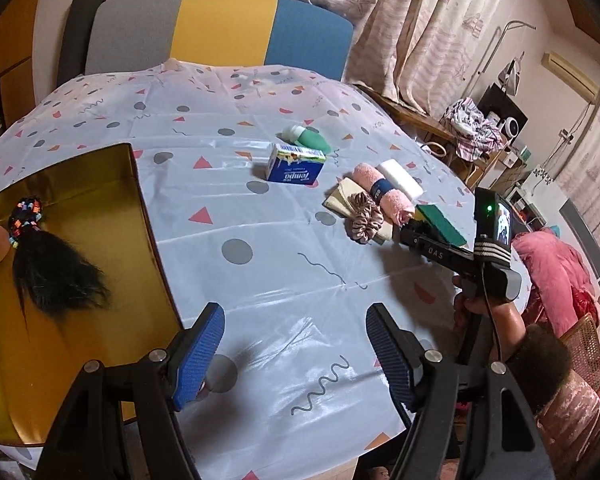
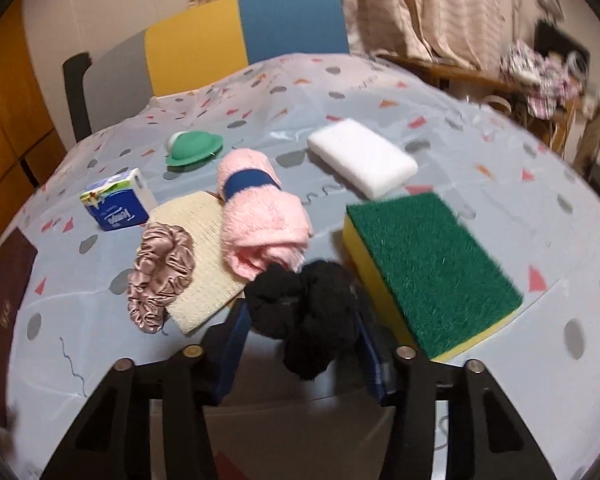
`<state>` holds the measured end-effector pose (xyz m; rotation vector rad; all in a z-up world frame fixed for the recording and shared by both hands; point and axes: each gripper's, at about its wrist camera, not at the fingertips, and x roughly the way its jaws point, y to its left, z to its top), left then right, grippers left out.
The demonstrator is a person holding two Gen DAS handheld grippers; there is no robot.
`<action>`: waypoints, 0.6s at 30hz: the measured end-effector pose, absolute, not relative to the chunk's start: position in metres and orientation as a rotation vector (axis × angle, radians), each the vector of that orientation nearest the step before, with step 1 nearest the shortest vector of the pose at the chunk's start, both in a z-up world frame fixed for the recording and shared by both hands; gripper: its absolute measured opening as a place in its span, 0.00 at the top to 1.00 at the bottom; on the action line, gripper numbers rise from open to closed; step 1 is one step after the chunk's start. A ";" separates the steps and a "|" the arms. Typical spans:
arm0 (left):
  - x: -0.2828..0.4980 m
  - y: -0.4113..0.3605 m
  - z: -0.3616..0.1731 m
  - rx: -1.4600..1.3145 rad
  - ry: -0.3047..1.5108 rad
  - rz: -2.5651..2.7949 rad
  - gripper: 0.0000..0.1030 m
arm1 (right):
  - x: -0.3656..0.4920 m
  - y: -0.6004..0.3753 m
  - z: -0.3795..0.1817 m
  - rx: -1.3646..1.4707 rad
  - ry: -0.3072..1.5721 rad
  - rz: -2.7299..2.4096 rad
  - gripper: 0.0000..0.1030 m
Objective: Organize rigid objects
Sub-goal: 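Move the right tool back to the black scrunchie and grasp it, then grasp the pink satin scrunchie with the left tool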
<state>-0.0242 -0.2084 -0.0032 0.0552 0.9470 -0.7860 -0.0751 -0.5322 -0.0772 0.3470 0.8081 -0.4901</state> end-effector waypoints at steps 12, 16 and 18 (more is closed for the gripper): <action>-0.009 -0.263 -0.011 0.102 0.965 -0.816 0.28 | -0.095 -0.535 -0.080 0.423 0.711 -0.497 0.76; 0.001 -0.302 -0.018 0.133 0.983 -0.848 0.27 | -0.095 -0.534 -0.081 0.419 0.702 -0.500 0.77; 0.004 -0.323 -0.022 0.174 0.980 -0.862 0.23 | -0.096 -0.534 -0.082 0.418 0.699 -0.500 0.77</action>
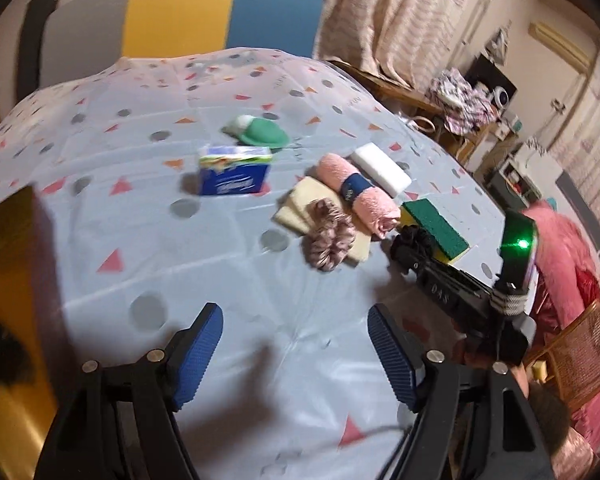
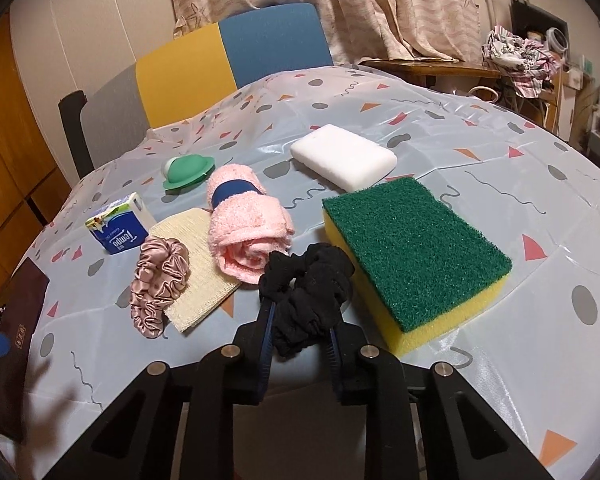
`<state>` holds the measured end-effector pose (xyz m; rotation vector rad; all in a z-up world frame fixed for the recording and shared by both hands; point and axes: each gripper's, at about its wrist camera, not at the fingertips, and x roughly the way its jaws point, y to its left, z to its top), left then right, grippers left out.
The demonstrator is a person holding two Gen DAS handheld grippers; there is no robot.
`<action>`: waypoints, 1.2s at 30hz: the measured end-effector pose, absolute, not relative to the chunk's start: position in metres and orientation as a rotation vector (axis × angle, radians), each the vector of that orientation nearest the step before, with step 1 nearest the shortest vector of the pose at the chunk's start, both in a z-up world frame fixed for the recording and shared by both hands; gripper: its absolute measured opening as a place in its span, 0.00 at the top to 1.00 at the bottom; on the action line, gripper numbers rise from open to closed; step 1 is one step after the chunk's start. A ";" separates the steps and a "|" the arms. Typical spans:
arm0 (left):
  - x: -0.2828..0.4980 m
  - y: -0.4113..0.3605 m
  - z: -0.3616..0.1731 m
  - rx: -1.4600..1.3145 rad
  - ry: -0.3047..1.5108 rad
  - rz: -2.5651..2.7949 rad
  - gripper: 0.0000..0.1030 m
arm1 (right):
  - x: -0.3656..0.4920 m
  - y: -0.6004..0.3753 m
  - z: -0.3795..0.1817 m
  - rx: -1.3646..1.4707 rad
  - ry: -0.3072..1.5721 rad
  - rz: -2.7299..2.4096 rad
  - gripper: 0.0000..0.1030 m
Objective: Organize rigid objects
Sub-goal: 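Grasp the pink satin scrunchie with the left tool, then carry the pink scrunchie into the gold tray and open the left tool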
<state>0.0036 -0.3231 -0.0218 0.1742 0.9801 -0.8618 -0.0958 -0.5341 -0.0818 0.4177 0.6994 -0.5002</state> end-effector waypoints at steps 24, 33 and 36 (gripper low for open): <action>0.039 -0.439 -0.084 0.346 0.918 -0.851 0.66 | -0.099 -0.539 -0.087 0.460 0.665 -0.480 0.77; 0.040 -0.390 -0.086 0.168 0.939 -0.839 0.77 | -0.099 -0.539 -0.087 0.453 0.667 -0.484 0.77; 0.037 -0.375 -0.086 0.136 0.942 -0.830 0.77 | -0.098 -0.539 -0.087 0.450 0.668 -0.486 0.77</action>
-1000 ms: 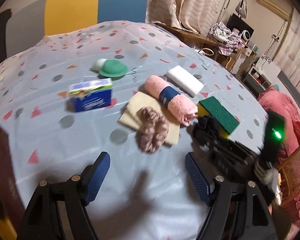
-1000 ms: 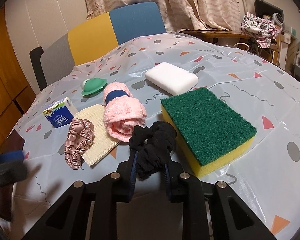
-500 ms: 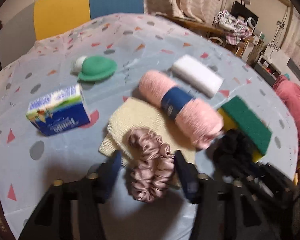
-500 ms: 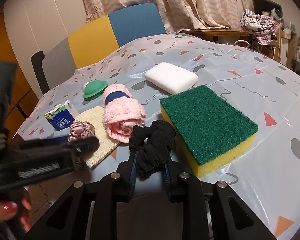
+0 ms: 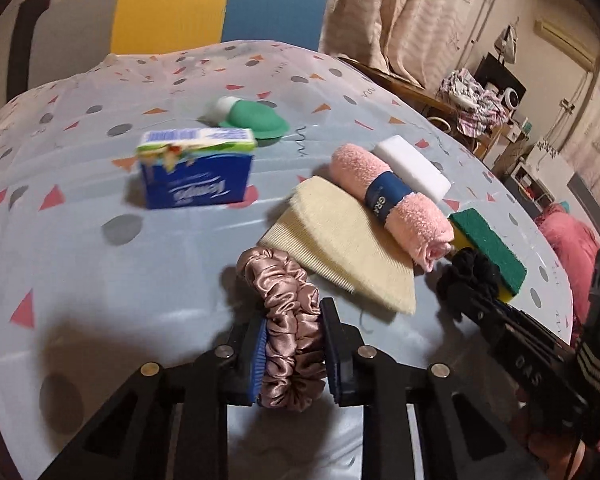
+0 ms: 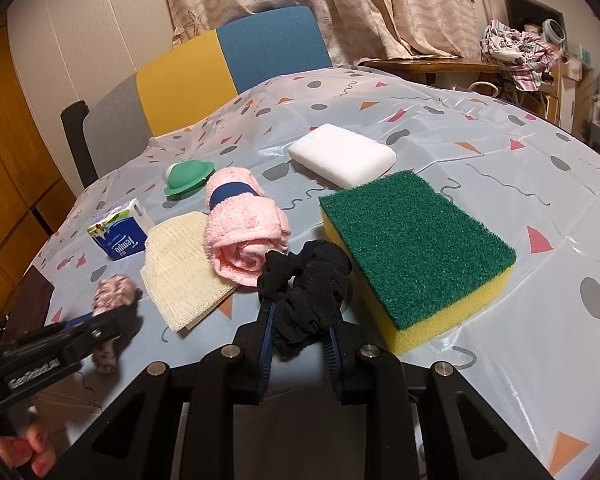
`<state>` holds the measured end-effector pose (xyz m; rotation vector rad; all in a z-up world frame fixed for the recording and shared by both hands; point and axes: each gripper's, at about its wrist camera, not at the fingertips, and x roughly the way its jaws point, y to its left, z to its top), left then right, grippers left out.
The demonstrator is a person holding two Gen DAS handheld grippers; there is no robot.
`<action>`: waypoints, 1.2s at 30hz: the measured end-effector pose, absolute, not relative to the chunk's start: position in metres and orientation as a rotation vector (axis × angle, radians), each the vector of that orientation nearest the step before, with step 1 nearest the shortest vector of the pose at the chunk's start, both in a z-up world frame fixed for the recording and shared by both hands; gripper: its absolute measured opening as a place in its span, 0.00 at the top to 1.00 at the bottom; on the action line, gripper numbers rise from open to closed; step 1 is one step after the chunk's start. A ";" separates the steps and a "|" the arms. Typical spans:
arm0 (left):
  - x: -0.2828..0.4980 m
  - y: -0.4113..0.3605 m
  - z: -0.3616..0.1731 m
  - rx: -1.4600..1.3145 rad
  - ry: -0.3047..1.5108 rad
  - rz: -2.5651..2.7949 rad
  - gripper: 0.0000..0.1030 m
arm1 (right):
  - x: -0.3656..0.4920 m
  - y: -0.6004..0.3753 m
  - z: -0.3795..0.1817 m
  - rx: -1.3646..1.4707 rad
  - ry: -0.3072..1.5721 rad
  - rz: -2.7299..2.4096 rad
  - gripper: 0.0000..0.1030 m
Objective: Organize rigid objects
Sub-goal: 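Carry the pink scrunchie into the gold tray and open the left tool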
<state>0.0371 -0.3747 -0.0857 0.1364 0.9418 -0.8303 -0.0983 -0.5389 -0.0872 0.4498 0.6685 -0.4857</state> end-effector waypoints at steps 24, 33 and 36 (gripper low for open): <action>0.005 -0.247 -0.050 -0.024 0.906 -0.857 0.78 | -0.089 -0.526 -0.085 0.337 0.724 -0.547 0.77; 0.009 -0.177 -0.010 -0.118 0.811 -0.784 0.78 | -0.086 -0.522 -0.084 0.295 0.743 -0.568 0.77; 0.017 -0.145 -0.001 -0.155 0.785 -0.724 0.78 | -0.086 -0.521 -0.084 0.288 0.747 -0.571 0.77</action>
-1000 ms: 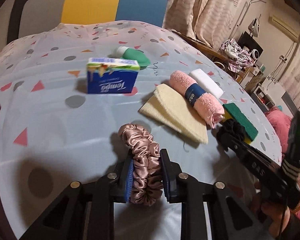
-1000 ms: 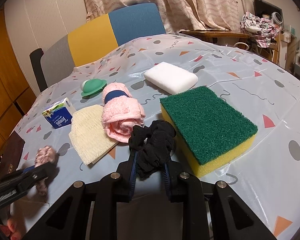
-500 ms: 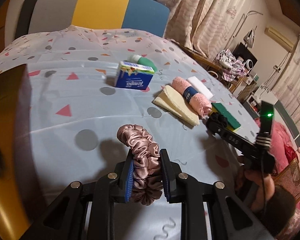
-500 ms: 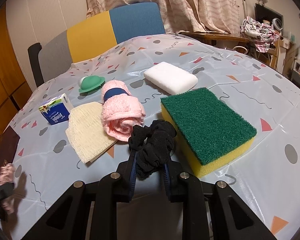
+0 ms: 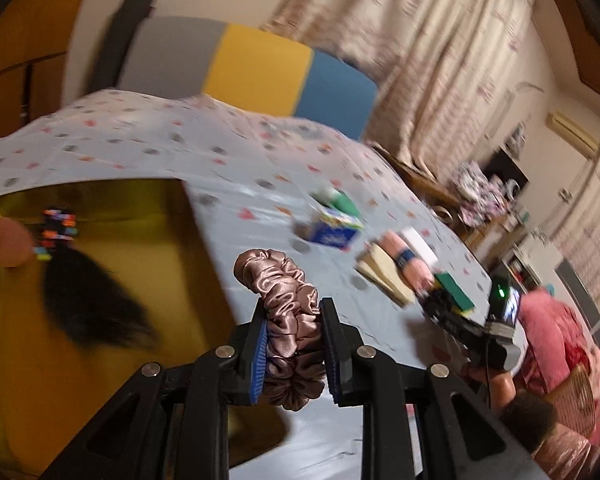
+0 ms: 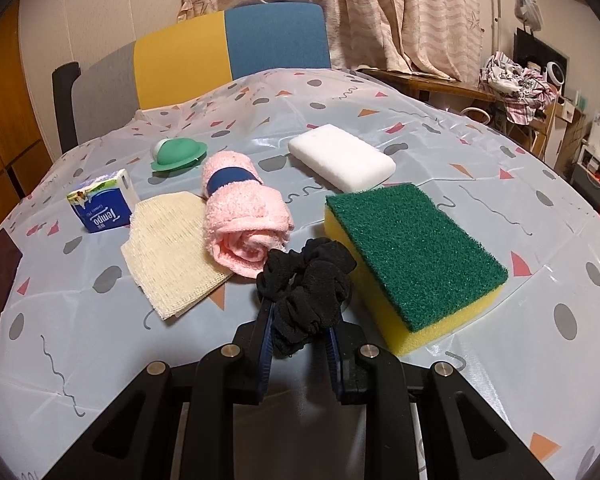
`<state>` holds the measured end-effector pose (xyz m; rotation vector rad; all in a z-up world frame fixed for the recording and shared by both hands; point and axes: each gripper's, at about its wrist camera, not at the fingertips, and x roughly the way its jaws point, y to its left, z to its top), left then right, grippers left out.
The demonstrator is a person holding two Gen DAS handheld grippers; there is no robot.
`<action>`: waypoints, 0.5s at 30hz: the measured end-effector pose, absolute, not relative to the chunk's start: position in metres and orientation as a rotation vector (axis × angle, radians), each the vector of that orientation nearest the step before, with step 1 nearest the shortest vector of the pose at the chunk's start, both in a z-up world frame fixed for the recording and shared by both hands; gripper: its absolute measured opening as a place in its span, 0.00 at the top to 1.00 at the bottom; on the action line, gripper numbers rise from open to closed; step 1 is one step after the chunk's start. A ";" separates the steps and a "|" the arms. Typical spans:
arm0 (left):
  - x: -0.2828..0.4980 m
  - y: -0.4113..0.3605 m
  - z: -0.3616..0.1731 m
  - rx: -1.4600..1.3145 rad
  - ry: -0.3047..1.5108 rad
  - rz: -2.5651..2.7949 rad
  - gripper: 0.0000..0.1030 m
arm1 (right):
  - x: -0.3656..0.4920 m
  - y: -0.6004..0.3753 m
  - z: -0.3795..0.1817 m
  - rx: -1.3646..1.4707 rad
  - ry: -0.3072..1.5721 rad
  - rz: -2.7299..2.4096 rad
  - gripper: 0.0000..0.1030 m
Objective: Organize rigid objects
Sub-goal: 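Carry the pink scrunchie into the gold tray and open the left tool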
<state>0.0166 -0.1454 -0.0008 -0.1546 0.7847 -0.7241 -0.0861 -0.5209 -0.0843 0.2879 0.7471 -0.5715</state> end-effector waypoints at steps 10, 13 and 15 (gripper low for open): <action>0.064 -0.046 -0.012 -0.241 0.824 -0.436 0.78 | -0.082 -0.516 -0.084 0.253 0.764 -0.588 0.77; 0.085 -0.025 -0.024 -0.238 0.882 -0.343 0.78 | -0.082 -0.516 -0.085 0.244 0.768 -0.592 0.77; 0.093 -0.014 -0.031 -0.233 0.906 -0.303 0.78 | -0.081 -0.515 -0.085 0.237 0.771 -0.596 0.77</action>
